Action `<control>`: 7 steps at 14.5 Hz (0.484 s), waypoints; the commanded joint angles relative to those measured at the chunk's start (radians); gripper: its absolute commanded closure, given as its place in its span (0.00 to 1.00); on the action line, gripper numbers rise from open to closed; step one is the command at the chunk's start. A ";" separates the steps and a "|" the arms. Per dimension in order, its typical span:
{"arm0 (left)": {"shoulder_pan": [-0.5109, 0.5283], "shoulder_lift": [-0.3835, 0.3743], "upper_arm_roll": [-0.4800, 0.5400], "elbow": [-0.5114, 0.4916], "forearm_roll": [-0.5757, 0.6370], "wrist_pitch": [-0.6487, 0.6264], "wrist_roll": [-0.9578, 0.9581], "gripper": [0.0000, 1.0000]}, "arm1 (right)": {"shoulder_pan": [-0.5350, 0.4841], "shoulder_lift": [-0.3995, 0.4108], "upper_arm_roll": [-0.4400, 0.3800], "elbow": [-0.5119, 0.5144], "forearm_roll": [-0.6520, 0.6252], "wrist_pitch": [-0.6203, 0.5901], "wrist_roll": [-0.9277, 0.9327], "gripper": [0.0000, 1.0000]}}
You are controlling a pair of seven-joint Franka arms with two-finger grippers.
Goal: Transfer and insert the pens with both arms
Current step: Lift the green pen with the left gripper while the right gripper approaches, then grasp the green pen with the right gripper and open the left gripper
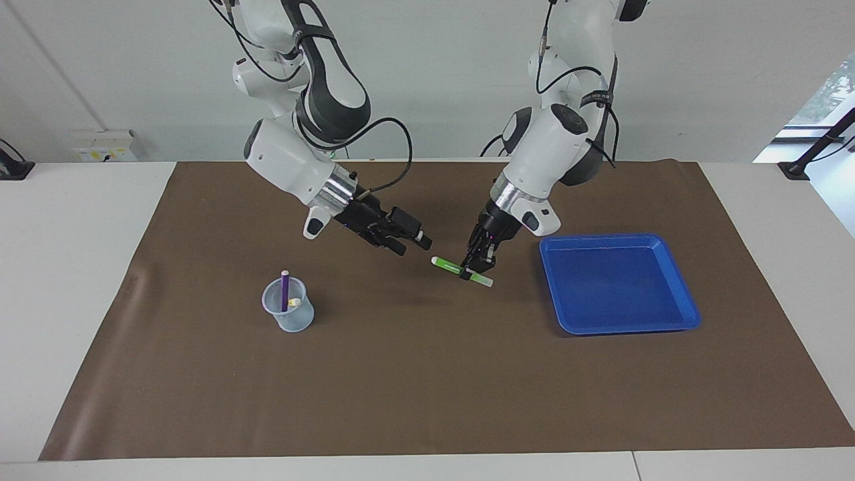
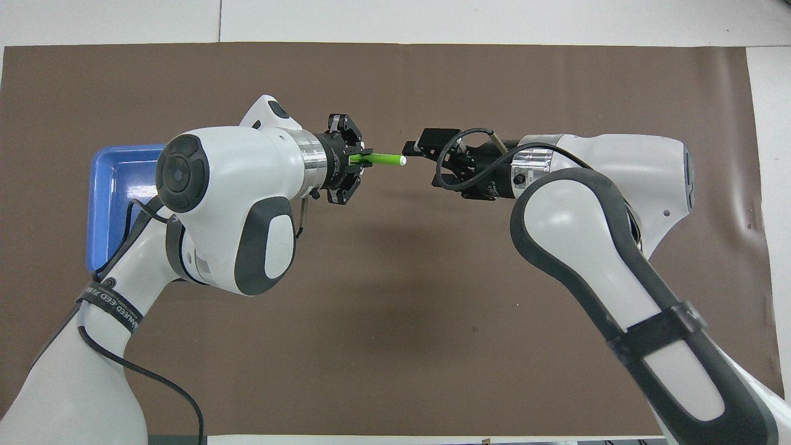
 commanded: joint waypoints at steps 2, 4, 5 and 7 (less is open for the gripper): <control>-0.042 0.018 0.014 0.031 -0.022 0.030 -0.065 1.00 | -0.001 -0.041 0.001 -0.050 0.082 0.015 -0.038 0.15; -0.065 0.018 0.014 0.031 -0.022 0.030 -0.074 1.00 | -0.002 -0.041 0.001 -0.050 0.084 0.014 -0.038 0.25; -0.071 0.018 0.014 0.030 -0.022 0.028 -0.077 1.00 | -0.002 -0.041 0.001 -0.052 0.084 0.015 -0.038 0.27; -0.090 0.018 0.014 0.030 -0.022 0.028 -0.093 1.00 | -0.002 -0.041 0.001 -0.055 0.084 0.021 -0.038 0.31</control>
